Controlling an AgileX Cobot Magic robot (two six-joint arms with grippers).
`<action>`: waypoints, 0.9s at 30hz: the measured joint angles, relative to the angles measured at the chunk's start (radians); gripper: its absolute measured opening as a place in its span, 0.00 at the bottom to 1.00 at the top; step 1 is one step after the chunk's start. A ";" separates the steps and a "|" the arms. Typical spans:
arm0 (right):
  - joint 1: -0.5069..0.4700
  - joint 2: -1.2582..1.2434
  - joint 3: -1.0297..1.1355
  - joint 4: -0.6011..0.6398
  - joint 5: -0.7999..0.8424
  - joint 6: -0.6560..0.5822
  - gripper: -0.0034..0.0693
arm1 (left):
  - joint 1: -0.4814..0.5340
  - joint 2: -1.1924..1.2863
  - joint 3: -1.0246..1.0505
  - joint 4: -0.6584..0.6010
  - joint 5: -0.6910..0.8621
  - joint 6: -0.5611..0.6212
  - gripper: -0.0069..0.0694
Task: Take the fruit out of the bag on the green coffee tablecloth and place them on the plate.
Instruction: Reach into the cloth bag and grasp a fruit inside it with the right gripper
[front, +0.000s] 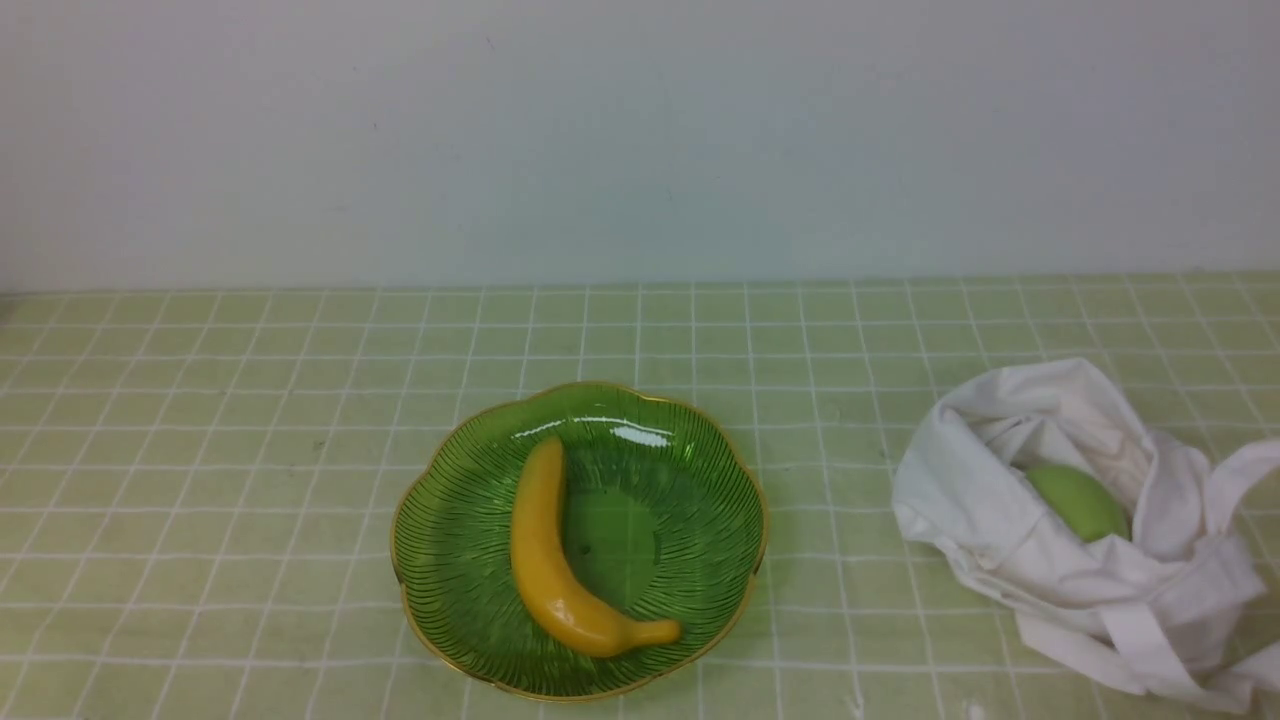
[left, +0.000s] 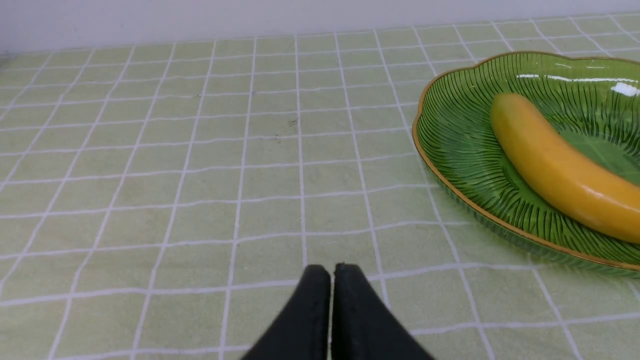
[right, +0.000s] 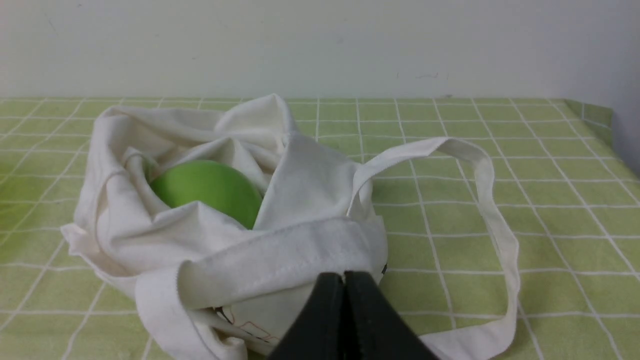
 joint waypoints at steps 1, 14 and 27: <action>0.000 0.000 0.001 0.010 -0.013 0.000 0.03 | 0.000 0.000 0.000 0.000 0.000 0.000 0.08; 0.003 0.000 0.011 0.611 -0.365 0.172 0.03 | 0.000 0.000 0.000 0.000 0.000 0.000 0.08; 0.027 0.086 -0.277 0.436 -0.188 -0.026 0.03 | 0.000 0.000 0.000 0.000 0.000 0.000 0.08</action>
